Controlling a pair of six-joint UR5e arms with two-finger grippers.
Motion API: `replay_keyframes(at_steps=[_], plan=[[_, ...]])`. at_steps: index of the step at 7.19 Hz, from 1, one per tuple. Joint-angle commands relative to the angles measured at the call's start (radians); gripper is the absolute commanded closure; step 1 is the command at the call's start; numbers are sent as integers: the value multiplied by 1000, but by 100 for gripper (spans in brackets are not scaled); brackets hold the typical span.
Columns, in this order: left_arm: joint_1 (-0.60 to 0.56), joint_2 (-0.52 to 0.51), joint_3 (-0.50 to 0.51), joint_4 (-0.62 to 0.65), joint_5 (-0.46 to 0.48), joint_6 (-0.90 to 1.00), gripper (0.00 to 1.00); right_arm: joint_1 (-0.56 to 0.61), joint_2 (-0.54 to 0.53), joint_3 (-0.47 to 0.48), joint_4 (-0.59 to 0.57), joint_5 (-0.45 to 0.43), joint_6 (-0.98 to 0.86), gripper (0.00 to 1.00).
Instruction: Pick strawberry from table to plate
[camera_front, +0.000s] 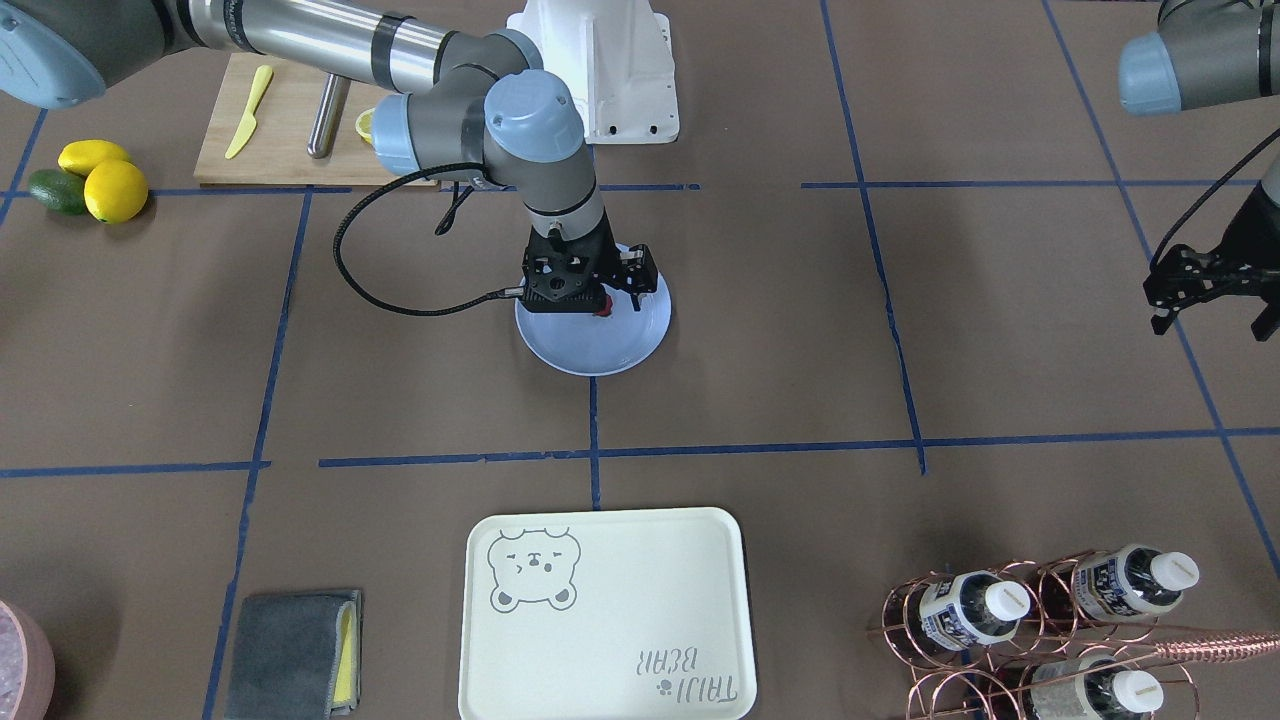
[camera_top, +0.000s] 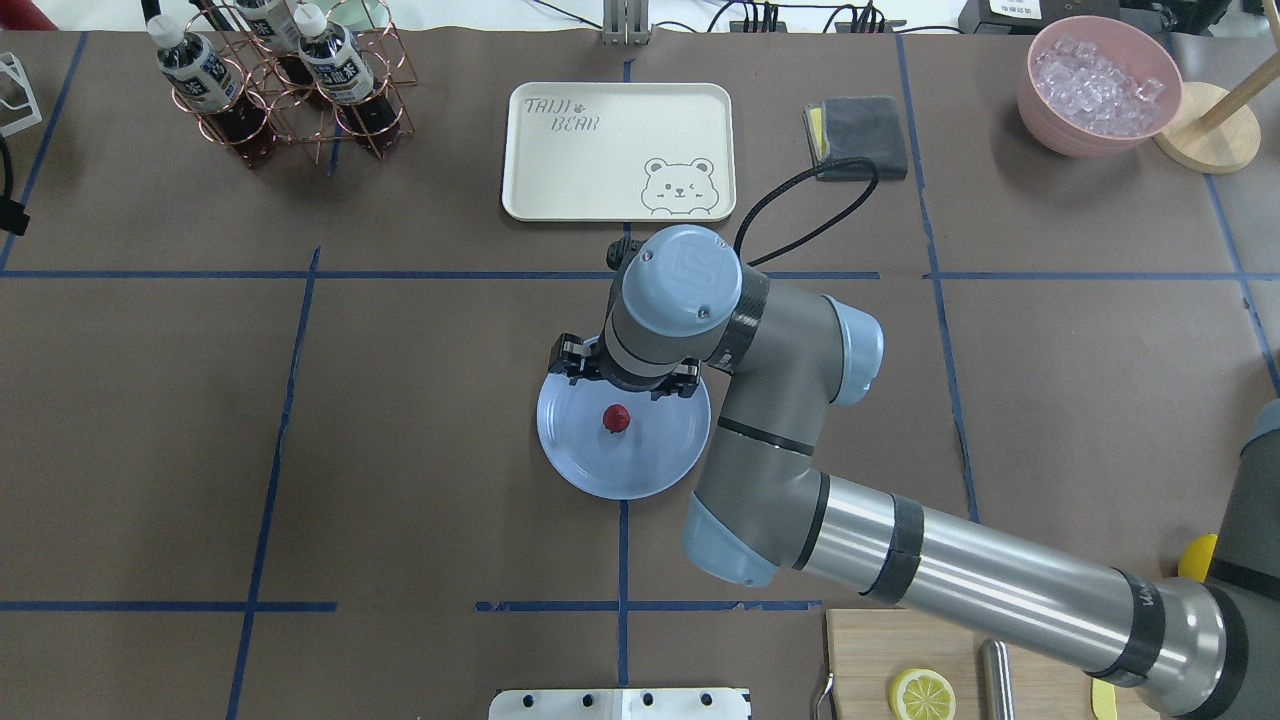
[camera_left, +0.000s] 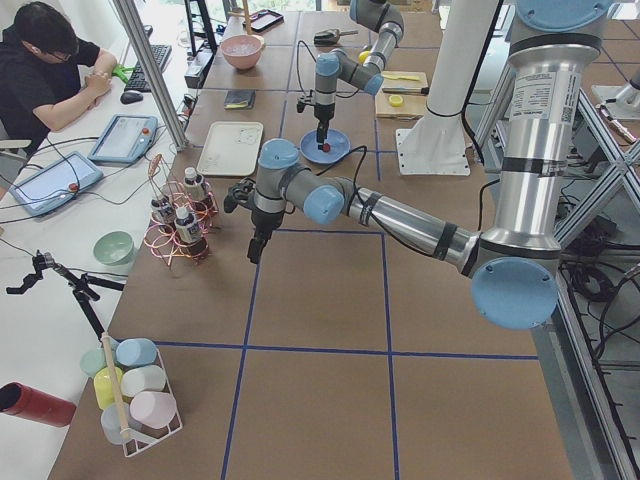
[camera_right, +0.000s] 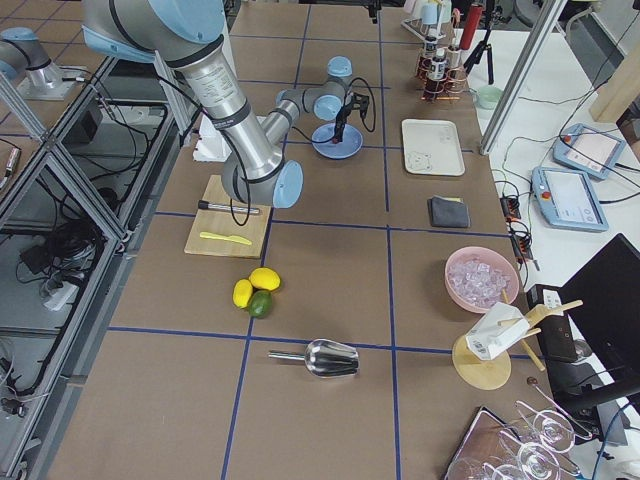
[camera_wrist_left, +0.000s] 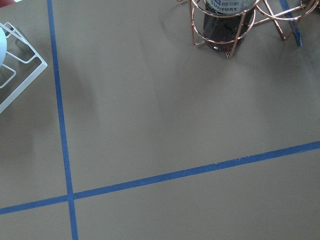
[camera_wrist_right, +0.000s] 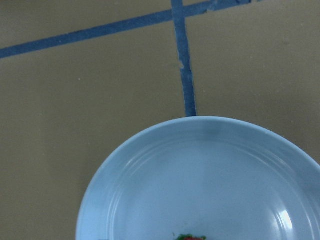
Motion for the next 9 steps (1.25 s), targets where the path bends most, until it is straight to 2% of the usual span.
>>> replay_keyframes(at_steps=[1,3,5,7,9], plan=[[-96,-3,58,3,-19,127,0,107,-34,126,-90,59,-21,0],[-173,-1,142,3,-117,261,0,247,-156,290,-234,154,-256,0],[-261,-4,210,12,-134,365,0,385,-333,387,-251,230,-500,0],[-312,-4,254,30,-233,399,0,538,-485,401,-250,315,-779,0],[-317,-1,256,48,-235,425,0,760,-652,369,-253,400,-1213,0]])
